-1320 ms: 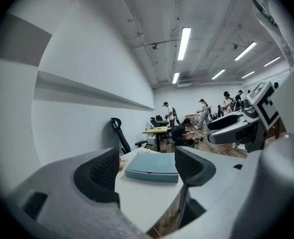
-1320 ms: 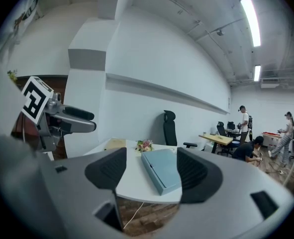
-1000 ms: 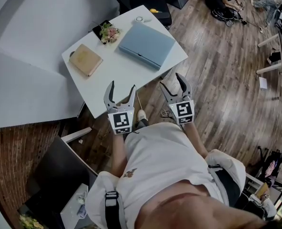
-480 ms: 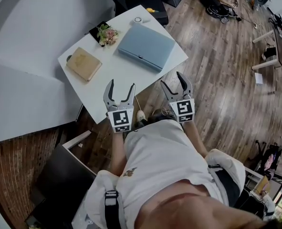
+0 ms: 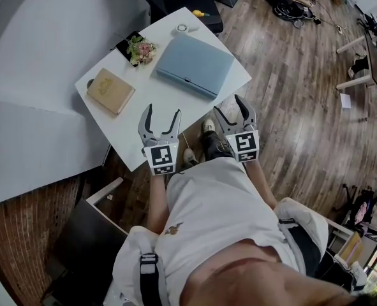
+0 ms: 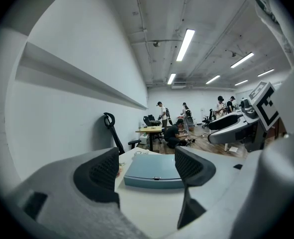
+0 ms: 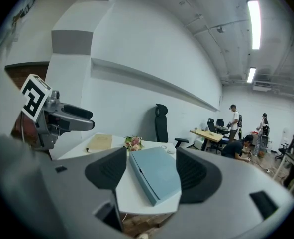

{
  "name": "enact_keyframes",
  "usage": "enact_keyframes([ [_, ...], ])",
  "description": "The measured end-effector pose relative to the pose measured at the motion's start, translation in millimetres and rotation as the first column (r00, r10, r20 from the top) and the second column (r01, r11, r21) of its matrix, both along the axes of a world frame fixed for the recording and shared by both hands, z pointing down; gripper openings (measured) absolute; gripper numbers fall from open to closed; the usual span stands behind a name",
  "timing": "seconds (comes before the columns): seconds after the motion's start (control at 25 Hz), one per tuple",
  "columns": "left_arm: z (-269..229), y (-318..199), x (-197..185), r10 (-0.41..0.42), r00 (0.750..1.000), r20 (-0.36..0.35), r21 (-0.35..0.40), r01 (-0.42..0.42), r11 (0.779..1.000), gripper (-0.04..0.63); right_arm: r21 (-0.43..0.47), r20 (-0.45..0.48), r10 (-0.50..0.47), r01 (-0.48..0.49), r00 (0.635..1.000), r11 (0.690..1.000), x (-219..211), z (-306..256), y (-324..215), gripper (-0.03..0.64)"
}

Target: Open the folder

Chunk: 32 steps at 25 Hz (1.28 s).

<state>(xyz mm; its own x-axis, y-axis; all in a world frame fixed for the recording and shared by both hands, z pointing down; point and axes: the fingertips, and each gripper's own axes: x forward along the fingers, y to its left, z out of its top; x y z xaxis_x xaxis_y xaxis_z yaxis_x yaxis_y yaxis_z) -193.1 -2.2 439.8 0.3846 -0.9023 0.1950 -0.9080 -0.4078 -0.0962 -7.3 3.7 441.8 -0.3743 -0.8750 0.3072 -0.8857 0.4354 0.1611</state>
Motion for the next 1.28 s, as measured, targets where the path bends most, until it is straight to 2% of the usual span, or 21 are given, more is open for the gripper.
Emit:
enact_keyframes([
  [0.52, 10, -58, 21, -0.037, 0.999, 0.015, -0.026, 0.037, 0.999, 0.357, -0.019, 0.004, -0.049, 0.049, 0.999, 0.999, 19, 11, -66, 0.304],
  [0.76, 15, -86, 43, -0.085, 0.996, 0.014, -0.053, 0.085, 0.995, 0.356, -0.038, 0.001, -0.113, 0.113, 0.994, 0.993, 37, 15, -102, 0.304],
  [1.04, 28, -110, 61, -0.174, 0.984, 0.024, -0.091, 0.176, 0.980, 0.351, -0.062, 0.015, -0.217, 0.218, 0.976, 0.974, 50, 25, -143, 0.304],
  [1.28, 50, -124, 77, -0.249, 0.968, 0.024, -0.158, 0.249, 0.955, 0.345, -0.120, 0.022, -0.309, 0.309, 0.951, 0.943, 62, 46, -170, 0.304],
])
